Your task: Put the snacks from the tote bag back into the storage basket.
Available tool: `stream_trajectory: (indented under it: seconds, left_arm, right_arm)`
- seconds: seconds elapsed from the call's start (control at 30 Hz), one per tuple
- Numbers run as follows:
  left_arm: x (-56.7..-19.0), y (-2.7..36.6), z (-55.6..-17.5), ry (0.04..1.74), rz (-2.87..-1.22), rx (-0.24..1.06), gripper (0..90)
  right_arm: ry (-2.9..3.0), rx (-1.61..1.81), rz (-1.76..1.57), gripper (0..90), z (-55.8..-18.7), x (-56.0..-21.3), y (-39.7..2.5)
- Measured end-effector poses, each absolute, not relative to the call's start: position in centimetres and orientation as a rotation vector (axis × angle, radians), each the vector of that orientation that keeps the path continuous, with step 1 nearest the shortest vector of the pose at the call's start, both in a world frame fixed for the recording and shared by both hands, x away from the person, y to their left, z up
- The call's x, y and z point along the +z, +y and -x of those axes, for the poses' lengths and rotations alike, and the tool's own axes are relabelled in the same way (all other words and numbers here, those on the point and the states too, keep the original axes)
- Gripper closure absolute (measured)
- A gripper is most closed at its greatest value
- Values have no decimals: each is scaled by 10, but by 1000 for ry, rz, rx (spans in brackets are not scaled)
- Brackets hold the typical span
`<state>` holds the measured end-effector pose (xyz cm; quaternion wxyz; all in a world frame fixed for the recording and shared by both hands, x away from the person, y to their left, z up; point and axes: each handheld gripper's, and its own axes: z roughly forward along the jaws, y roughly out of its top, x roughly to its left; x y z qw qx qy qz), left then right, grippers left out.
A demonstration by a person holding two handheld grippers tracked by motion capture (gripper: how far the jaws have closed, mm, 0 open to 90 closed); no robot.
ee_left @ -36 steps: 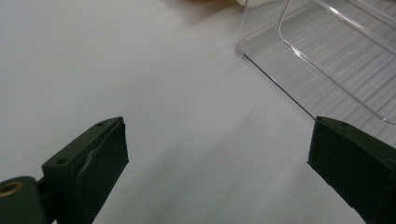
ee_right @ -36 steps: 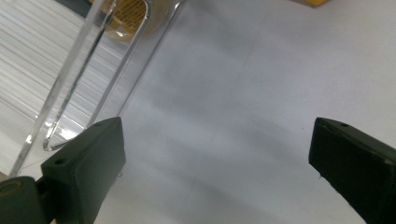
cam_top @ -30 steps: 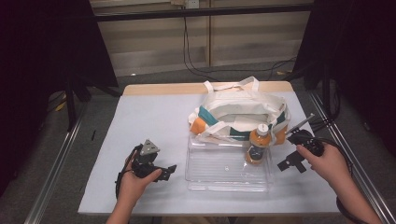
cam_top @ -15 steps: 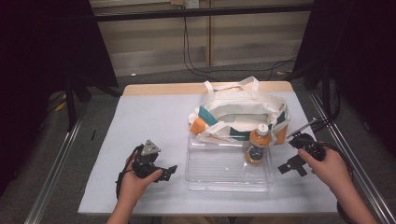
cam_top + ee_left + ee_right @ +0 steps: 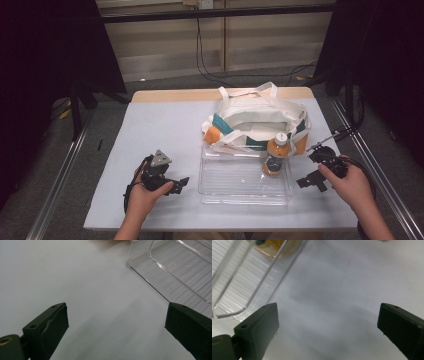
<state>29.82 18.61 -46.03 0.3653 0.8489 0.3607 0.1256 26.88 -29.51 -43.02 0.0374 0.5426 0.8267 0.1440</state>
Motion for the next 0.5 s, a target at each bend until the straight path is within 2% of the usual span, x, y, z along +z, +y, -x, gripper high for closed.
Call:
stream_trajectory:
  seconds: [0.5]
  left_arm:
    - [-460, 193, -295, 944, -2182, 346, 45]
  right_arm:
    - [2475, 618, -1587, 39, -264, -426, -301]
